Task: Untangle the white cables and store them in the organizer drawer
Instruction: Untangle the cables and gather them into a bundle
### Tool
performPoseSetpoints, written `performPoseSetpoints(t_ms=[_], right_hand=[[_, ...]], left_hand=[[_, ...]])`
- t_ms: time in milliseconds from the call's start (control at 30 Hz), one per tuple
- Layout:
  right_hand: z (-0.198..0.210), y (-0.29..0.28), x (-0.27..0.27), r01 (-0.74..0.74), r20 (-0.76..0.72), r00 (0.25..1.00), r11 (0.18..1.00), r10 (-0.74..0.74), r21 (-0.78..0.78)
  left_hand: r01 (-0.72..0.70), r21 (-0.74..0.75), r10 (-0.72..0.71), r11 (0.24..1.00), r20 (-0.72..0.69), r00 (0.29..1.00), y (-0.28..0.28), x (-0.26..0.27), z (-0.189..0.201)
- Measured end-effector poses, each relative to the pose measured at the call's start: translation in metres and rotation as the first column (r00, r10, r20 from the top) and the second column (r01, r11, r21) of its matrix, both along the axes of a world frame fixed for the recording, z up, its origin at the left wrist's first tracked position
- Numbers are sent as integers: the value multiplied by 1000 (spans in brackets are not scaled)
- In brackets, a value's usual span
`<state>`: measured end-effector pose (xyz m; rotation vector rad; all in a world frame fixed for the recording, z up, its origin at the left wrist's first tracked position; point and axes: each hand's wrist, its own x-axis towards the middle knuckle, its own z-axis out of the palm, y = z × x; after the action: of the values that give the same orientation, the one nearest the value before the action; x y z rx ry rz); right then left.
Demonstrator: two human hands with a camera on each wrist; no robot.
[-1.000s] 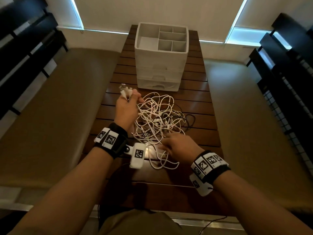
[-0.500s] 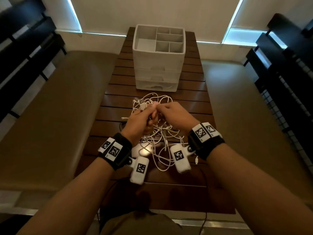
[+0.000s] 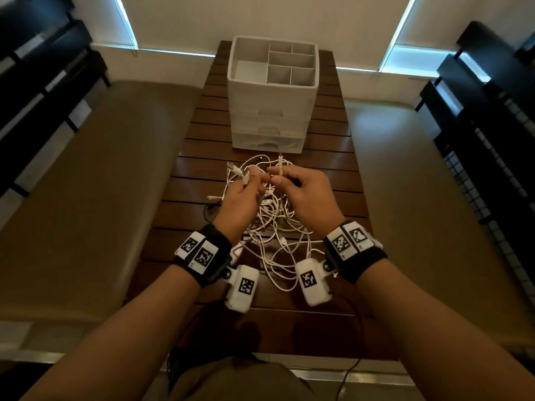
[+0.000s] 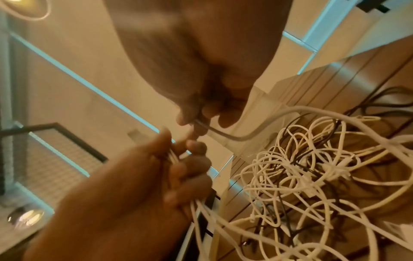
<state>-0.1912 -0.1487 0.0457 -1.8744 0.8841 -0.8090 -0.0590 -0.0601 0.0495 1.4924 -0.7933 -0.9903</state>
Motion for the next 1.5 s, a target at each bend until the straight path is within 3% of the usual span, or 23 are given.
performPoseSetpoints(t_ms=[100, 233, 367, 533, 600, 667, 733, 867, 1067, 1333, 1500], right_hand=[[-5, 12, 3, -27, 20, 999, 993, 30, -119], [-7, 18, 2, -9, 62, 998, 980, 22, -201], [-10, 22, -4, -18, -52, 999, 958, 3, -287], [-8, 26, -13, -189, -177, 973, 952, 149, -239], [-3, 22, -18, -130, -182, 980, 947, 77, -295], [6, 15, -22, -20, -98, 995, 945, -13, -328], [18, 9, -20, -49, -40, 998, 948, 38, -313], [37, 7, -9, -238, -96, 970, 945, 221, -224], [56, -7, -5, -397, -230, 904, 908, 361, -134], [49, -4, 4, -365, -196, 926, 893, 321, -263], [46, -3, 6, -337, -154, 939, 909, 307, -245]], left_hand=[[129, -59, -127, 990, 41, 991, 4, -11, 25], [214, -81, -200, 974, 152, 968, 2, -11, 20], [270, -92, -252, 958, 171, 952, -2, -6, 9], [231, -79, -219, 970, 145, 965, -2, 1, 1], [200, -74, -189, 977, 127, 974, -1, 5, -4], [199, -62, -185, 978, 173, 967, -2, 9, -10], [222, -44, -208, 974, 209, 956, -4, 11, -11], [266, -72, -263, 961, 59, 963, -6, 5, -4], [296, -76, -303, 952, -96, 948, -1, 8, -10], [301, -66, -308, 951, -167, 936, 0, 9, -6], [292, -32, -294, 956, -161, 942, 2, 4, -1]])
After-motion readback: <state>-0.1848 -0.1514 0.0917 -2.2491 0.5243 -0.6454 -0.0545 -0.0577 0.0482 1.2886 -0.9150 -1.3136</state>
